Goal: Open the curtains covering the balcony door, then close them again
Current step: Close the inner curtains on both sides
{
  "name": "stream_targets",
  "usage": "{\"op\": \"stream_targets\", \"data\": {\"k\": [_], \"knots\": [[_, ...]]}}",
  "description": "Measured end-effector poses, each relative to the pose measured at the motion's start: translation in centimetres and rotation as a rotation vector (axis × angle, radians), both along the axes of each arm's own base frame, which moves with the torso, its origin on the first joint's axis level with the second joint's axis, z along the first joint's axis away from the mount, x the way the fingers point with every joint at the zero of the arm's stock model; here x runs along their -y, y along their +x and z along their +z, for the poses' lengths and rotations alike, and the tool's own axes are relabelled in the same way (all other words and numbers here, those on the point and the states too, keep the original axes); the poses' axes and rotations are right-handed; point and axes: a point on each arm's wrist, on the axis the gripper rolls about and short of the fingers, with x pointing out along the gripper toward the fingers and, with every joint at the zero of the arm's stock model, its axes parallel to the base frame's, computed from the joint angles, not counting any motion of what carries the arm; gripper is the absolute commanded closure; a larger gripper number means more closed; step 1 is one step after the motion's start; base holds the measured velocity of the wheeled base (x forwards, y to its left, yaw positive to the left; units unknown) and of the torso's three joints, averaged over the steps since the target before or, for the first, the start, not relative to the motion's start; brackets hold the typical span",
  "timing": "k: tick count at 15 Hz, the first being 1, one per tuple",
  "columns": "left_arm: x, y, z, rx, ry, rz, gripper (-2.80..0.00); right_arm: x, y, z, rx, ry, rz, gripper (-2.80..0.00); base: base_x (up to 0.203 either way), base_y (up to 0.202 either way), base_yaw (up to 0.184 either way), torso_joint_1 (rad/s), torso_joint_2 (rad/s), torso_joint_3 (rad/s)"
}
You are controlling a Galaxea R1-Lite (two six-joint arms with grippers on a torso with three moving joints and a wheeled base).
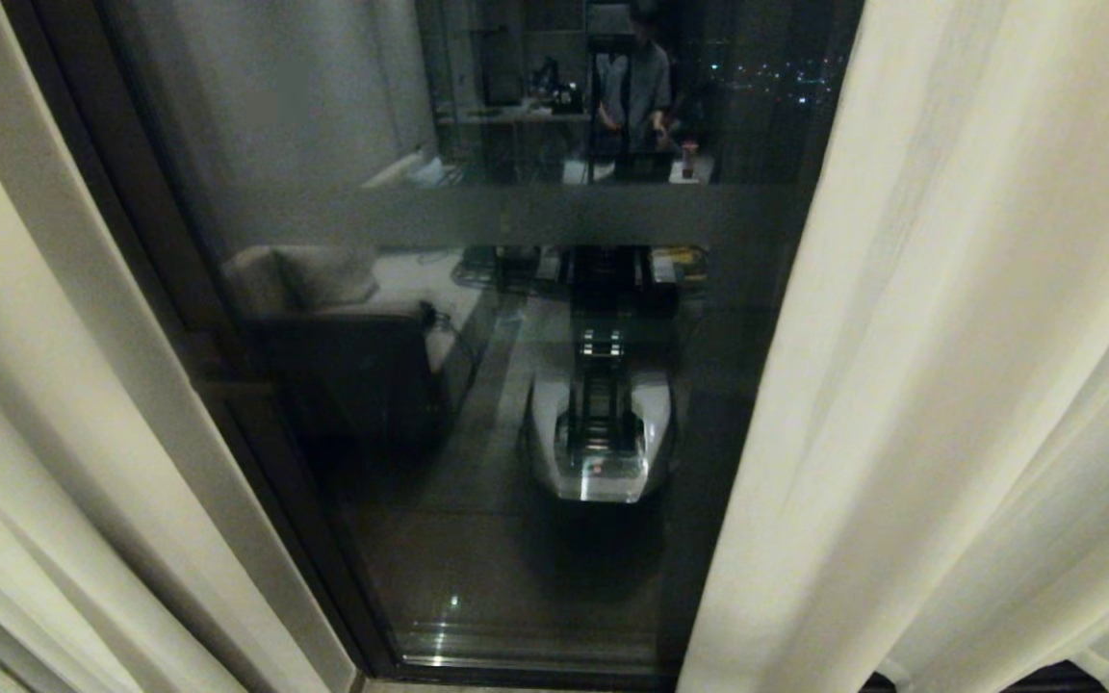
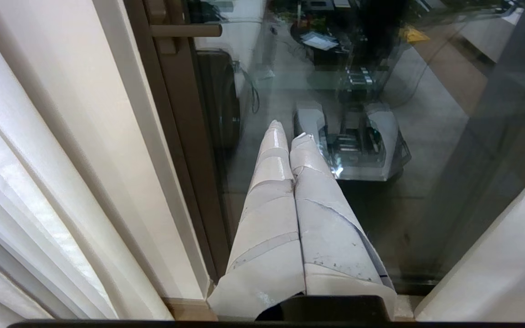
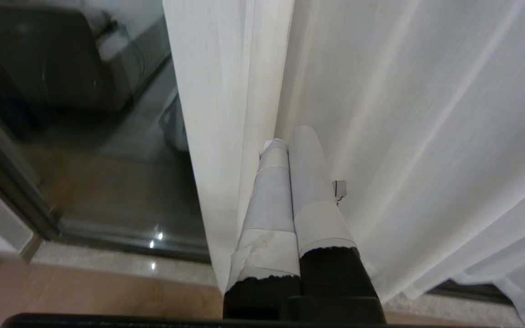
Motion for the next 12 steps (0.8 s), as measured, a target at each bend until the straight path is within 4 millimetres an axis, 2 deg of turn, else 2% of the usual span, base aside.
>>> {"op": "stream_targets", "data": {"k": [12], "knots": [[0.0, 0.0, 0.0, 0.0, 0.001, -0.001, 0.0, 0.0, -0.15, -0.06, 0.038, 0.009, -0.001, 0.0, 0.0, 0.0, 0.0, 0.0, 0.0, 0.0]]}}
